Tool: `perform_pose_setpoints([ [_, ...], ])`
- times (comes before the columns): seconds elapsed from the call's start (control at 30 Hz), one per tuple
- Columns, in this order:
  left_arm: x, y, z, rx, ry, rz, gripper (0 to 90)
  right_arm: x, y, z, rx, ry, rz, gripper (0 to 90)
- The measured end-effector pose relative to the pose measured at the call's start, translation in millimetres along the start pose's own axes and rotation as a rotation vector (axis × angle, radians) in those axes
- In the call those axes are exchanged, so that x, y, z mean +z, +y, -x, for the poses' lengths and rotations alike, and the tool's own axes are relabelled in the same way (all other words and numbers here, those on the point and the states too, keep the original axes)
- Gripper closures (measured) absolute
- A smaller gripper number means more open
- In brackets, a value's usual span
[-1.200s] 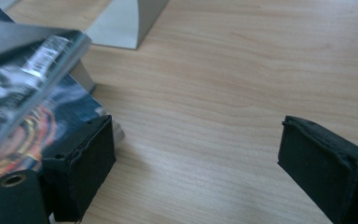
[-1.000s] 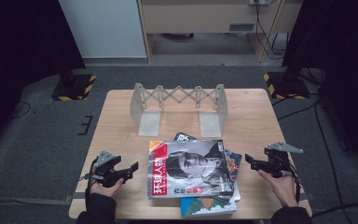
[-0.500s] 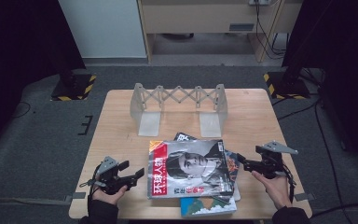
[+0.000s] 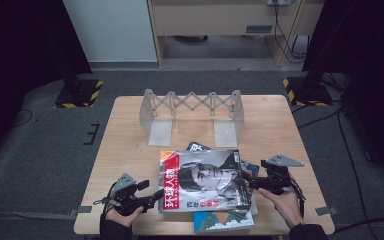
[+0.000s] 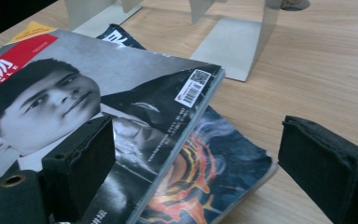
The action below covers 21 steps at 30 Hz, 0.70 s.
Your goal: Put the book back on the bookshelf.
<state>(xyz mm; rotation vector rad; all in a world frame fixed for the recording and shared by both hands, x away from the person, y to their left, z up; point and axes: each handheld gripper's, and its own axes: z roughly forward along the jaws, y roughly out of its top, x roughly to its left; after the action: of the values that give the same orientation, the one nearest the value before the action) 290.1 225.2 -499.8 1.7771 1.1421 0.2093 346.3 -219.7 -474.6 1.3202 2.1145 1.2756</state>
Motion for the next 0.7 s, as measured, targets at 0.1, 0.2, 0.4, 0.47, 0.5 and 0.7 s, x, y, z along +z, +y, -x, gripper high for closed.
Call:
perform_pose_setpoints([
  [0.1, 3.3, -1.3, 2.7, 0.013, -0.011, -0.024, 22.7, 2.7, -1.1, -3.7, -0.006, 0.01, -0.002, 11.1],
  [0.2, 6.4, -2.8, 3.4, 0.021, -0.032, -0.048, 22.6, 5.5, -2.3, -7.3, -0.004, 0.021, -0.007, 11.0],
  [0.4, 14.6, -5.4, 6.9, 0.04, -0.07, -0.095, 22.6, 9.3, -4.1, -11.9, -0.019, 0.039, -0.019, 11.0],
  [0.47, 18.0, -5.6, 7.9, 0.032, -0.086, -0.105, 21.9, 9.9, -4.5, -13.6, -0.013, 0.045, -0.022, 10.9],
  [0.5, 19.4, -5.9, 8.2, 0.024, -0.097, -0.108, 21.3, 10.8, -4.9, -14.0, -0.021, 0.047, -0.024, 10.9],
  [0.7, 27.1, -6.6, 7.0, -0.014, -0.164, -0.13, 19.0, 16.1, -8.1, -15.2, -0.021, 0.063, -0.048, 10.7],
])
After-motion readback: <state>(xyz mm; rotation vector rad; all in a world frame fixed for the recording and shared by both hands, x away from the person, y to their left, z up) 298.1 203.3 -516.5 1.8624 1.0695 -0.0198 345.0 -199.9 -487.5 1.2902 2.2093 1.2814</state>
